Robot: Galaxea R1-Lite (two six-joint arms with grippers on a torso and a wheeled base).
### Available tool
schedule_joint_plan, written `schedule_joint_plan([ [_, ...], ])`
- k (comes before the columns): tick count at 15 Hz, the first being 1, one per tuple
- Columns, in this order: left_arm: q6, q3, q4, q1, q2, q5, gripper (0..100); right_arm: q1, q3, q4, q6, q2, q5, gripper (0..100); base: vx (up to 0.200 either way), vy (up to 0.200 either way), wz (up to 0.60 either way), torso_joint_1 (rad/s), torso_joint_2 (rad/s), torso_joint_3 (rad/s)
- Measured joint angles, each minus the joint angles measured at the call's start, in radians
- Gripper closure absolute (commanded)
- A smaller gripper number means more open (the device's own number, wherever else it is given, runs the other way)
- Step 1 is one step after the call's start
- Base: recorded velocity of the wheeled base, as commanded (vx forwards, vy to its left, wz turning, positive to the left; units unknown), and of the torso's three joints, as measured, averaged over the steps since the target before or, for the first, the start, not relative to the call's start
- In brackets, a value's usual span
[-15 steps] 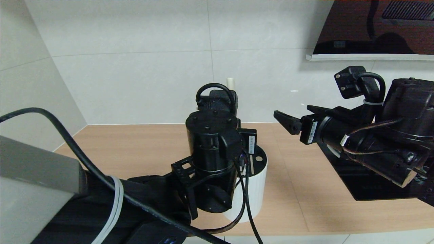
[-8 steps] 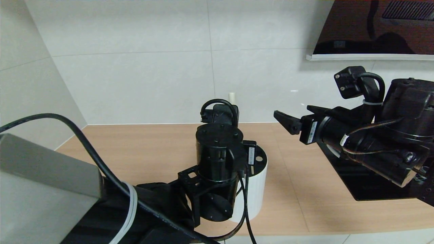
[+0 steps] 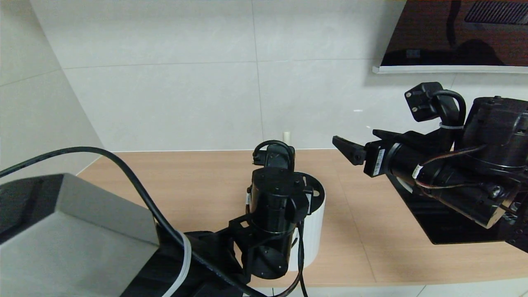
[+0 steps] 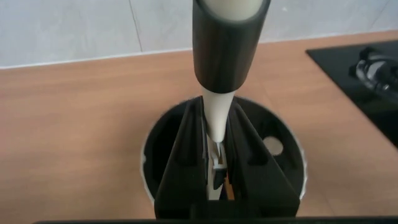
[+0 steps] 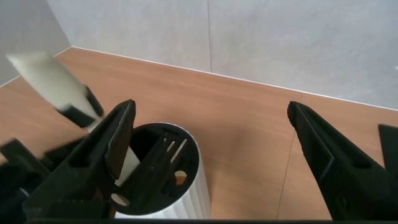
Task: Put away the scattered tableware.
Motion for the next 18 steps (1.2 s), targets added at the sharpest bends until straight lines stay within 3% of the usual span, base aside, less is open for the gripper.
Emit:
schedule_joint_plan([
  [11, -0.007, 0.034, -0.006, 0.0, 0.035, -0.006, 100, 0.0, 0.0, 0.0, 0.0, 0.009, 0.0, 0, 0.0, 0.0, 0.0, 0.0, 0.0, 0.0],
  [12, -0.007, 0.034, -0.005, 0.0, 0.036, -0.006, 0, 0.0, 0.0, 0.0, 0.0, 0.009, 0.0, 0, 0.0, 0.0, 0.0, 0.0, 0.0, 0.0],
  [18, -0.007, 0.034, -0.006, 0.0, 0.036, -0.006, 0, 0.0, 0.0, -0.001, 0.0, 0.009, 0.0, 0, 0.0, 0.0, 0.0, 0.0, 0.0, 0.0],
])
